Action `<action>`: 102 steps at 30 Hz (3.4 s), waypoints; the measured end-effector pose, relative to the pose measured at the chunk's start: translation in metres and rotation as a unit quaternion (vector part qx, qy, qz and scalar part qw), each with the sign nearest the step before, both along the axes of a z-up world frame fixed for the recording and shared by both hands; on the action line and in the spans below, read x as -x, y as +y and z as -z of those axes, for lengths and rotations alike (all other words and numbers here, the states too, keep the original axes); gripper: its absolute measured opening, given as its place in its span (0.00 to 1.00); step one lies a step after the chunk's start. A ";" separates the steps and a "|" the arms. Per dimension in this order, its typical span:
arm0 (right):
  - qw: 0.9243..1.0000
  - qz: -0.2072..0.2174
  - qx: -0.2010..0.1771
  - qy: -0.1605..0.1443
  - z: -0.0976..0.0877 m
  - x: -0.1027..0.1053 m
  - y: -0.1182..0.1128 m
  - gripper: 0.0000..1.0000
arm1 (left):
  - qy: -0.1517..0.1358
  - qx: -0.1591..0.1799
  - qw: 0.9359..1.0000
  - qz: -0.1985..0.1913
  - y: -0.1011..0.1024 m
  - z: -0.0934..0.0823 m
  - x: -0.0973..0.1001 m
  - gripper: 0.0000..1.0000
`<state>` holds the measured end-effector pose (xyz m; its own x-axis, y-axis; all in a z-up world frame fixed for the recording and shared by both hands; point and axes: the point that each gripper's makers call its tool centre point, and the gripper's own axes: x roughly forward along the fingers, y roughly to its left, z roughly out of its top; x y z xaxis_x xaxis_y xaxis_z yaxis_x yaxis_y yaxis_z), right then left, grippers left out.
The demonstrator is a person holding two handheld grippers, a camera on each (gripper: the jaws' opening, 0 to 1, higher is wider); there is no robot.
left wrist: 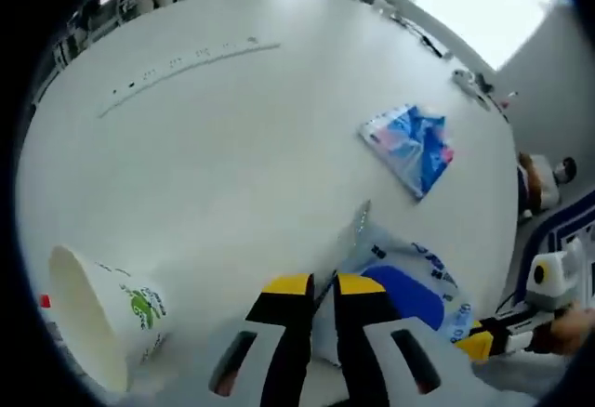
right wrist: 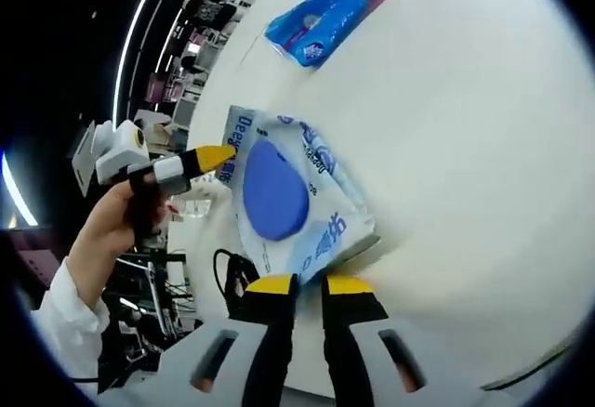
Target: Arrange the tabletop items into an orderly group along one side of the table until the central work area is clear of visible clutter.
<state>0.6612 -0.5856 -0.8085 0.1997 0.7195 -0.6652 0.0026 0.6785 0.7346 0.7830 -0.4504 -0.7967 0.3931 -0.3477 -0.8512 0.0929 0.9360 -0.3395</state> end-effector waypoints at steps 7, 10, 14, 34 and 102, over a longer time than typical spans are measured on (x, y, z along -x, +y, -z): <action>1.000 0.005 0.018 -0.025 -0.010 -0.016 -0.023 0.03 | -0.004 0.011 1.000 -0.008 -0.003 -0.010 0.012 0.00; 0.999 0.014 0.019 -0.034 -0.015 -0.026 -0.031 0.01 | -0.012 0.019 1.000 -0.015 -0.004 -0.018 0.016 0.00; 0.998 0.013 0.019 -0.060 -0.028 -0.044 -0.039 0.00 | -0.022 0.027 0.999 -0.023 -0.005 -0.029 0.025 0.00; 0.964 -0.140 0.043 -0.224 -0.084 -0.106 -0.016 0.00 | -0.083 0.037 0.989 -0.119 0.022 -0.074 0.063 0.00; 0.859 -0.370 0.169 -0.310 -0.009 -0.184 0.063 0.00 | -0.069 -0.150 0.981 -0.103 0.084 -0.003 0.022 0.00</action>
